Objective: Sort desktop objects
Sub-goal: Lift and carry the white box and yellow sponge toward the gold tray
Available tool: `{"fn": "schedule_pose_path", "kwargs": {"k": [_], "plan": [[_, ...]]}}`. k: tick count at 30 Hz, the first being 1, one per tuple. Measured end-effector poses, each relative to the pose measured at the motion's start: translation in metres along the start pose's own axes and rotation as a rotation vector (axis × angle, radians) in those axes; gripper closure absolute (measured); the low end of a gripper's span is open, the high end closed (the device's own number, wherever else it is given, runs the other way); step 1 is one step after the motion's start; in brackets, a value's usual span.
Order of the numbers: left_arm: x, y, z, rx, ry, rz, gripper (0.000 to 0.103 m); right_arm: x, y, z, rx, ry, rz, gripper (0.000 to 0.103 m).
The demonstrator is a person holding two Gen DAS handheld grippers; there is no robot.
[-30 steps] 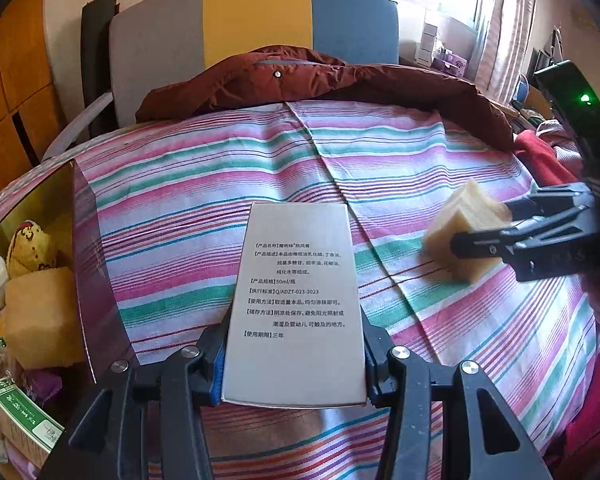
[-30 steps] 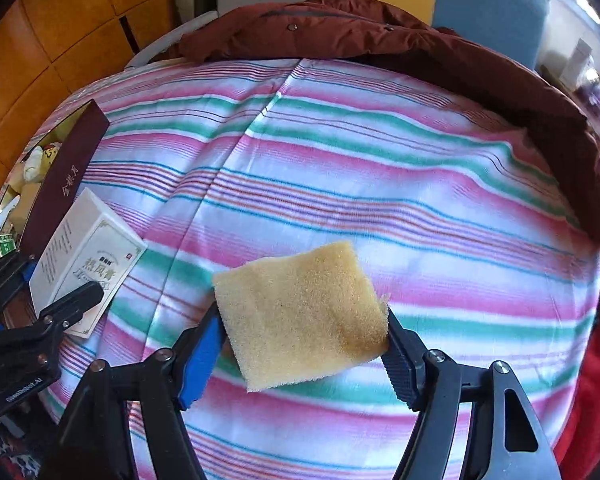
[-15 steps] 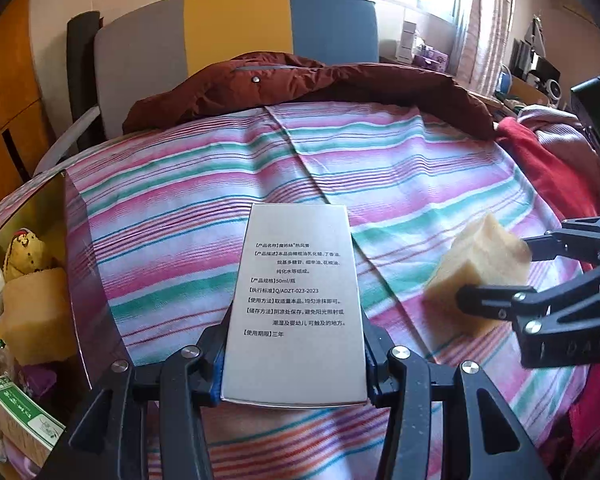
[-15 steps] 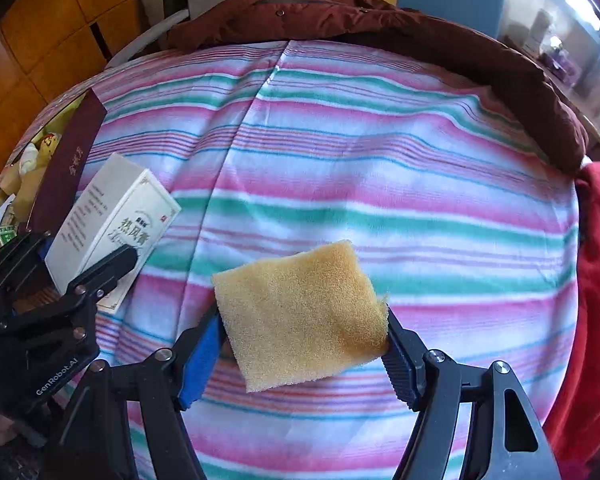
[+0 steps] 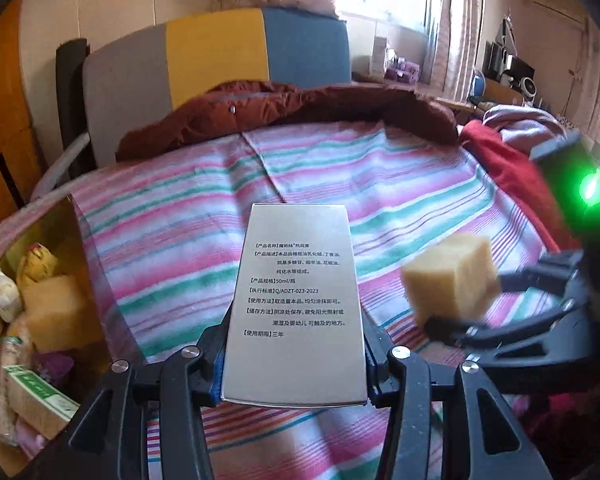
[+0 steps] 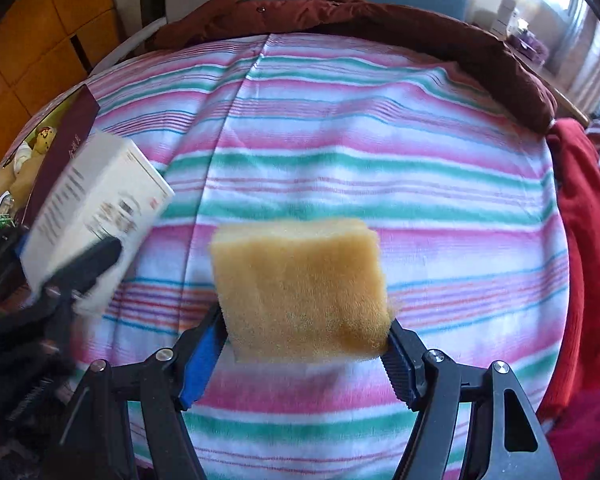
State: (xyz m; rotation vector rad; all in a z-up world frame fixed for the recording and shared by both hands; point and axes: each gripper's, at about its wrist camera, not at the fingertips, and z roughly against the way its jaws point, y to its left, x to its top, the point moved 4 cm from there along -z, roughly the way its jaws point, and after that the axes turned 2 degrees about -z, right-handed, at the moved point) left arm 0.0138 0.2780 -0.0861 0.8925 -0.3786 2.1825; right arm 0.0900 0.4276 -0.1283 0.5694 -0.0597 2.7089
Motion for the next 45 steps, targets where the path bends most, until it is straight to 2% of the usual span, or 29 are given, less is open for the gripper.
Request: {"fn": "schedule_pose_path", "kwargs": {"k": [6,12,15,17,18,23,25,31,33,34,38,45], "plan": [[0.010,-0.003,0.027,0.009,-0.054,-0.009,0.053,-0.018,0.004,0.003,0.028,-0.017,-0.014,0.036],[0.009,-0.001,0.039,0.008,-0.066,-0.004,0.053,-0.025,0.017,0.008,0.036,-0.048,-0.006,0.037],[0.008,0.002,0.040,0.010,-0.066,0.004,0.053,-0.026,0.018,0.010,0.074,-0.054,-0.028,0.033],[0.007,0.003,0.040,0.009,-0.064,0.009,0.053,-0.025,0.014,0.012,0.110,-0.059,-0.056,0.021],[0.006,0.004,0.040,0.008,-0.062,0.012,0.053,-0.023,0.011,0.011,0.108,-0.062,-0.062,0.018],[0.001,0.010,0.039,0.000,-0.051,0.034,0.053,-0.017,0.004,0.019,0.107,-0.113,-0.080,0.010],[0.000,0.012,0.039,-0.001,-0.046,0.038,0.053,-0.014,0.001,0.020,0.115,-0.122,-0.083,0.009],[-0.005,0.016,0.041,-0.006,-0.041,0.049,0.053,-0.007,0.008,0.020,0.105,-0.147,-0.067,0.010],[-0.005,0.018,0.042,-0.006,-0.044,0.052,0.053,-0.006,0.009,0.021,0.085,-0.156,-0.046,0.020],[-0.006,0.018,0.043,-0.005,-0.044,0.052,0.053,-0.004,0.009,0.020,0.093,-0.158,-0.039,0.031],[-0.007,0.020,0.043,-0.006,-0.040,0.053,0.053,-0.004,0.016,0.022,0.065,-0.169,-0.006,0.033],[-0.009,0.024,0.047,-0.004,-0.044,0.062,0.053,-0.005,0.018,0.028,0.080,-0.186,-0.007,0.034]]}}
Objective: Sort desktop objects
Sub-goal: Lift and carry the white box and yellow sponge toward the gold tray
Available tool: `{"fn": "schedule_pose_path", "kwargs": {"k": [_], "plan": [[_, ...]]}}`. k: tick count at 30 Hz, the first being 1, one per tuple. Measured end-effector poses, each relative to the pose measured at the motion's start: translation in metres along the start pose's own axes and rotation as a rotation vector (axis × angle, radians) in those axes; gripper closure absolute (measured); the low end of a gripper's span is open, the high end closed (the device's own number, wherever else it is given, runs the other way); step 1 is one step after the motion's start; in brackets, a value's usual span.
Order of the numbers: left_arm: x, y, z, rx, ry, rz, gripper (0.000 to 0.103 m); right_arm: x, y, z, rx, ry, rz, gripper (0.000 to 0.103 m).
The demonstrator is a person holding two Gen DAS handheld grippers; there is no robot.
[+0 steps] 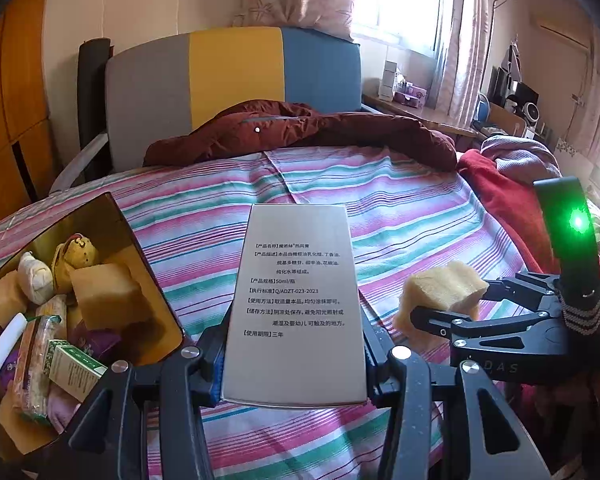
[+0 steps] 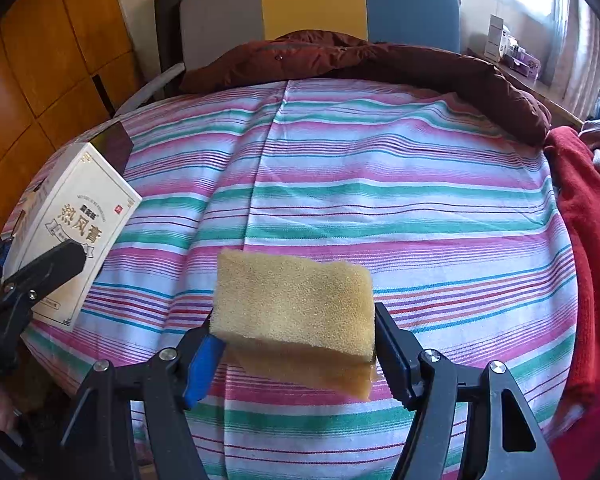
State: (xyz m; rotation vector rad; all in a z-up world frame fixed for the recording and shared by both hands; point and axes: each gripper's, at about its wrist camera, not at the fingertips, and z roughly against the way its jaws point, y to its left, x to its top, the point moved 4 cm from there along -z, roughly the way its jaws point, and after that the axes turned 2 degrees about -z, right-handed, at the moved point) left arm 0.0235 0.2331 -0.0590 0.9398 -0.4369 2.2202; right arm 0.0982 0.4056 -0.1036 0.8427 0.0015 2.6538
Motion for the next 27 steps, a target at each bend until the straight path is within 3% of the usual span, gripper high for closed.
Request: {"fn": "schedule_pose_path", "kwargs": {"k": [9,27], "plan": [[0.003,0.020,0.020,0.027,-0.032,0.050,0.053,0.014,0.029,0.013,0.065,-0.040,0.033,0.034],[-0.005,0.104,0.060,0.224,-0.072,0.216,0.053,0.038,0.121,0.023,0.226,-0.076,0.180,0.033]]}}
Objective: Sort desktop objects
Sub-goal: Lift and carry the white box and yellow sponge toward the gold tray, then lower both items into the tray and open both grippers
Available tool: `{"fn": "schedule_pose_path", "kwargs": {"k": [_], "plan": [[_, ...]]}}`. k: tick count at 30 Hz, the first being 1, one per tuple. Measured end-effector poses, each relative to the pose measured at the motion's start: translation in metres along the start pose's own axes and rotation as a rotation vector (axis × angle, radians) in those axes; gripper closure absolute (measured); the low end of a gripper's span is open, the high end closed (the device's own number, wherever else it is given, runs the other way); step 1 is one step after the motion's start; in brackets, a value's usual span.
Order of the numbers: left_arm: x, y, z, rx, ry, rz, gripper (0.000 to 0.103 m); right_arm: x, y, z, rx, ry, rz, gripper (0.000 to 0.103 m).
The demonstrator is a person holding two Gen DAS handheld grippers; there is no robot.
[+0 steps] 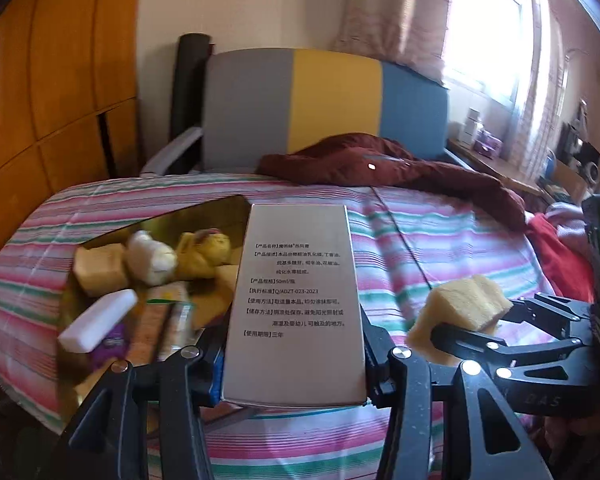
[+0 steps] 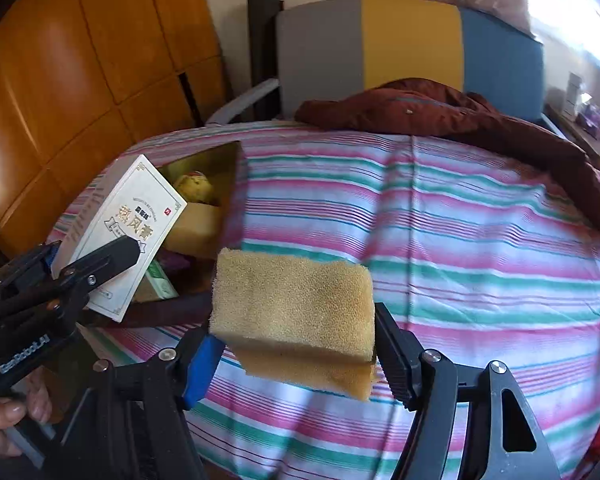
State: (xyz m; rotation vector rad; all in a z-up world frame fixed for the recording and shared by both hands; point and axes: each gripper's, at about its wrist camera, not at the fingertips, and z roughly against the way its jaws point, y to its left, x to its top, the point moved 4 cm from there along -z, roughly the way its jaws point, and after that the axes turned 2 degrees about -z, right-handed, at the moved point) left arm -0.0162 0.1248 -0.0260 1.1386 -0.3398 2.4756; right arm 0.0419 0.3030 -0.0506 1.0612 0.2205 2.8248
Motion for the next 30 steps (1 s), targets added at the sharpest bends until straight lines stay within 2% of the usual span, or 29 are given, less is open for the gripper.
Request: {"fn": "schedule_pose_path", "kwargs": {"k": [8,17,22,30], "plan": [[0.000,0.039,0.003,0.085,-0.002,0.058,0.053,0.022,0.039,-0.005,0.065,-0.023,0.079,0.033],[-0.007,0.077,0.003,0.148,0.021,0.120,0.052,0.037,0.080,-0.013,0.132,-0.027,0.140,0.030],[-0.012,0.103,-0.001,0.163,0.042,0.181,0.052,0.043,0.100,-0.024,0.154,-0.017,0.178,0.030],[-0.010,0.138,-0.006,0.116,0.056,0.301,0.052,0.075,0.120,-0.051,0.176,-0.017,0.188,0.030]]}}
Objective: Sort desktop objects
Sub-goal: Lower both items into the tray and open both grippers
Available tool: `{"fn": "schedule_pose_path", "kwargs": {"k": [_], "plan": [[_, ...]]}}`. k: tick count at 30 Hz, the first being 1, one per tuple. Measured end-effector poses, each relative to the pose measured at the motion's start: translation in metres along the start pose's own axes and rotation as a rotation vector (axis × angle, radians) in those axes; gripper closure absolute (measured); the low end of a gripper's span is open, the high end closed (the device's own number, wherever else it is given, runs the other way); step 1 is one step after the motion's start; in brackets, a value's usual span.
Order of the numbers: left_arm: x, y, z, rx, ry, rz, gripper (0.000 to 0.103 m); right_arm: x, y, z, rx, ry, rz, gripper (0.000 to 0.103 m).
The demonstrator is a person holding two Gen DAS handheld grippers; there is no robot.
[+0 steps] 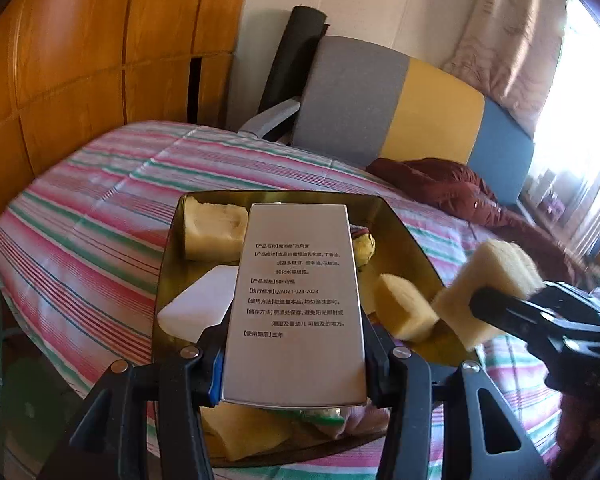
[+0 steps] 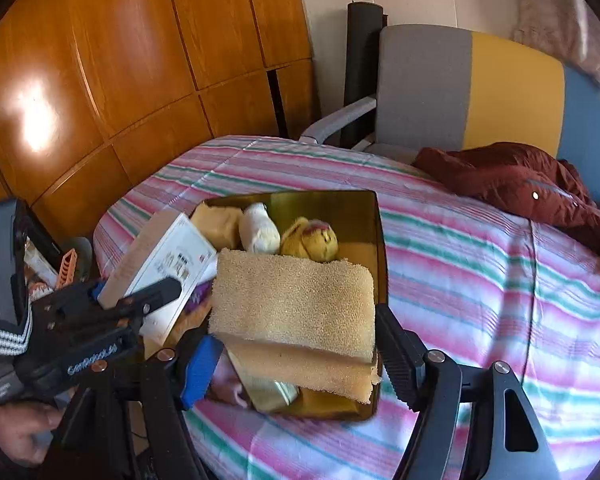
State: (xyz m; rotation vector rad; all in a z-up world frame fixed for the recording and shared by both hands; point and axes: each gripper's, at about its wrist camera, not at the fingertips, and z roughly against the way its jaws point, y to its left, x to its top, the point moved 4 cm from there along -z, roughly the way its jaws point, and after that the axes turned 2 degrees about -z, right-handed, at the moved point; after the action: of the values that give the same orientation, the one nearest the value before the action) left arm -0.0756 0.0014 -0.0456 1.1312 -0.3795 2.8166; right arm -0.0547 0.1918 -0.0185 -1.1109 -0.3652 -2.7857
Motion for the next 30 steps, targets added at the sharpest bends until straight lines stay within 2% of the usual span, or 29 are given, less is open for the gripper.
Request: {"fn": "schedule_pose_path", "kwargs": {"k": [7,12,13,14,23,26,30], "plan": [[0.022,0.006,-0.012,-0.009,-0.021,0.035,0.052,0.028,0.003,-0.032,0.035,0.016,-0.015,0.028],[0.030,0.005,-0.029,0.006,-0.007,0.042,0.050,0.042,0.003,-0.057,0.059,0.027,-0.054,0.012],[0.031,0.006,-0.032,0.009,-0.006,0.041,0.049,0.043,0.003,-0.059,0.063,0.026,-0.058,0.003],[0.031,0.006,-0.033,0.011,-0.006,0.038,0.048,0.044,0.002,-0.061,0.063,0.022,-0.061,0.001],[0.021,0.010,-0.035,0.062,0.006,0.018,0.042,0.024,-0.007,-0.061,0.011,0.042,-0.073,0.001],[0.019,0.009,-0.028,0.100,-0.008,0.005,0.031,0.018,-0.009,-0.057,-0.005,0.038,-0.080,0.001],[0.020,0.006,-0.013,0.139,-0.038,-0.008,0.029,0.010,-0.008,-0.050,-0.028,0.037,-0.077,0.001]]}}
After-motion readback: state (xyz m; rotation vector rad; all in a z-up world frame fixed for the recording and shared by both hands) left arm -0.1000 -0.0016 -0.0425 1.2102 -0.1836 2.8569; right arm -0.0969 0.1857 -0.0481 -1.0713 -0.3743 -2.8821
